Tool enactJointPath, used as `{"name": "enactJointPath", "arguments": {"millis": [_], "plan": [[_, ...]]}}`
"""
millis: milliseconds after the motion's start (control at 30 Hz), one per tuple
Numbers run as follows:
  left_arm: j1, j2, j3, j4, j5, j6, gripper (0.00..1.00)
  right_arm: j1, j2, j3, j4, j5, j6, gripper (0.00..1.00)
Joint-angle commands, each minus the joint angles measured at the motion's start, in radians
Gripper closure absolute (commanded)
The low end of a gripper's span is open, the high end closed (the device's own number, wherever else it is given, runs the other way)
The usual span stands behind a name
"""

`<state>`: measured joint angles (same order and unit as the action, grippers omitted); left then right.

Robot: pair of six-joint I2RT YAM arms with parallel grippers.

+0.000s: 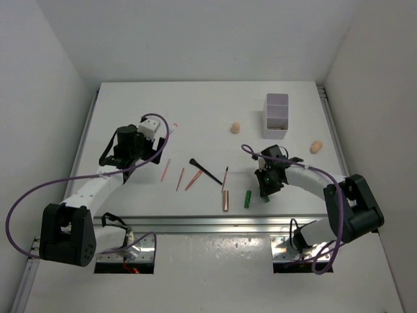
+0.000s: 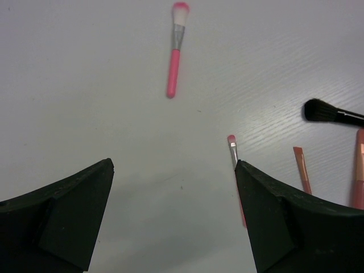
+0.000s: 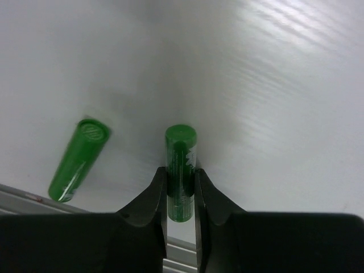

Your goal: Organize the makeup

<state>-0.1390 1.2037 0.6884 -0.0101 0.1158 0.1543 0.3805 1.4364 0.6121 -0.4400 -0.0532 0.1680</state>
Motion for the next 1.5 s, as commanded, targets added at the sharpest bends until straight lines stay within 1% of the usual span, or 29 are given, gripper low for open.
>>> {"name": "enactJointPath", "arguments": {"millis": [0, 67, 100, 133, 167, 200, 233, 300, 333, 367, 400, 467, 500, 533, 567, 633, 667, 700, 867, 900, 967, 1133, 1200, 1300, 1333, 1400, 1433, 1467], "plan": [[-0.01, -0.018, 0.016, -0.014, 0.054, 0.114, 0.07, -0.048, -0.001, 0.038, 0.0, 0.044, -0.019, 1.0], [-0.019, -0.018, 0.03, -0.024, 0.106, 0.189, 0.13, -0.086, -0.025, 0.113, -0.015, 0.035, -0.053, 1.0], [-0.019, -0.007, 0.043, -0.039, 0.126, 0.273, 0.13, -0.1, -0.028, 0.138, -0.009, 0.035, -0.056, 1.0], [-0.031, -0.007, 0.052, -0.048, 0.162, 0.312, 0.14, -0.123, -0.028, 0.22, -0.005, 0.038, -0.053, 1.0], [-0.031, -0.007, 0.053, -0.048, 0.18, 0.348, 0.14, -0.144, -0.022, 0.247, 0.018, 0.044, -0.059, 1.0], [-0.042, -0.007, 0.065, -0.057, 0.223, 0.416, 0.14, -0.164, -0.007, 0.332, 0.047, 0.042, -0.073, 1.0], [-0.056, -0.007, 0.065, -0.057, 0.246, 0.448, 0.14, -0.173, 0.016, 0.359, 0.063, 0.039, -0.085, 1.0], [-0.071, 0.002, 0.079, -0.082, 0.286, 0.497, 0.14, -0.198, 0.053, 0.412, 0.174, 0.02, -0.314, 1.0], [-0.083, 0.002, 0.091, -0.082, 0.309, 0.508, 0.13, -0.203, 0.076, 0.435, 0.24, 0.01, -0.375, 1.0], [-0.083, 0.011, 0.091, -0.082, 0.318, 0.508, 0.13, -0.215, 0.111, 0.445, 0.272, 0.0, -0.553, 1.0], [-0.094, 0.011, 0.102, -0.091, 0.318, 0.508, 0.13, -0.219, 0.131, 0.465, 0.315, -0.01, -0.594, 1.0], [-0.105, 0.023, 0.102, -0.091, 0.329, 0.508, 0.13, -0.25, 0.197, 0.549, 0.325, -0.042, -0.684, 1.0], [-0.115, 0.034, 0.102, -0.091, 0.329, 0.508, 0.12, -0.259, 0.243, 0.578, 0.292, -0.059, -0.697, 1.0], [-0.116, 0.034, 0.102, -0.091, 0.329, 0.499, 0.12, -0.268, 0.28, 0.601, 0.259, -0.112, -0.712, 1.0], [-0.125, 0.034, 0.102, -0.091, 0.329, 0.499, 0.12, -0.296, 0.31, 0.645, 0.253, -0.129, -0.741, 1.0], [-0.125, 0.043, 0.102, -0.091, 0.329, 0.475, 0.12, -0.316, 0.334, 0.644, 0.306, -0.192, -0.775, 1.0], [-0.134, 0.052, 0.111, -0.091, 0.329, 0.475, 0.12, -0.325, 0.338, 0.618, 0.331, -0.206, -0.803, 1.0], [-0.134, 0.053, 0.111, -0.091, 0.329, 0.466, 0.12, -0.33, 0.344, 0.611, 0.387, -0.226, -0.815, 1.0], [-0.143, 0.071, 0.12, -0.091, 0.308, 0.436, 0.12, -0.345, 0.383, 0.632, 0.414, -0.198, -0.904, 1.0], [-0.143, 0.071, 0.12, -0.091, 0.308, 0.436, 0.12, -0.354, 0.383, 0.612, 0.463, -0.191, -0.909, 1.0], [-0.143, 0.071, 0.12, -0.091, 0.297, 0.436, 0.12, -0.359, 0.378, 0.603, 0.48, -0.206, -0.927, 1.0], [-0.152, 0.08, 0.12, -0.091, 0.297, 0.436, 0.12, -0.373, 0.418, 0.624, 0.443, -0.221, -0.946, 1.0], [-0.152, 0.08, 0.12, -0.091, 0.297, 0.436, 0.12, -0.373, 0.424, 0.615, 0.443, -0.217, -0.95, 0.97], [-0.152, 0.08, 0.12, -0.091, 0.288, 0.436, 0.1, -0.374, 0.417, 0.585, 0.455, -0.212, -0.95, 0.89], [-0.152, 0.08, 0.12, -0.091, 0.288, 0.436, 0.1, -0.377, 0.412, 0.577, 0.458, -0.211, -0.946, 0.75], [-0.152, 0.08, 0.12, -0.091, 0.288, 0.436, 0.1, -0.376, 0.41, 0.577, 0.457, -0.206, -0.941, 0.67], [-0.152, 0.08, 0.12, -0.091, 0.288, 0.436, 0.1, -0.376, 0.409, 0.583, 0.455, -0.201, -0.943, 0.55], [-0.152, 0.08, 0.12, -0.091, 0.288, 0.436, 0.09, -0.376, 0.407, 0.584, 0.455, -0.203, -0.931, 0.51]]}}
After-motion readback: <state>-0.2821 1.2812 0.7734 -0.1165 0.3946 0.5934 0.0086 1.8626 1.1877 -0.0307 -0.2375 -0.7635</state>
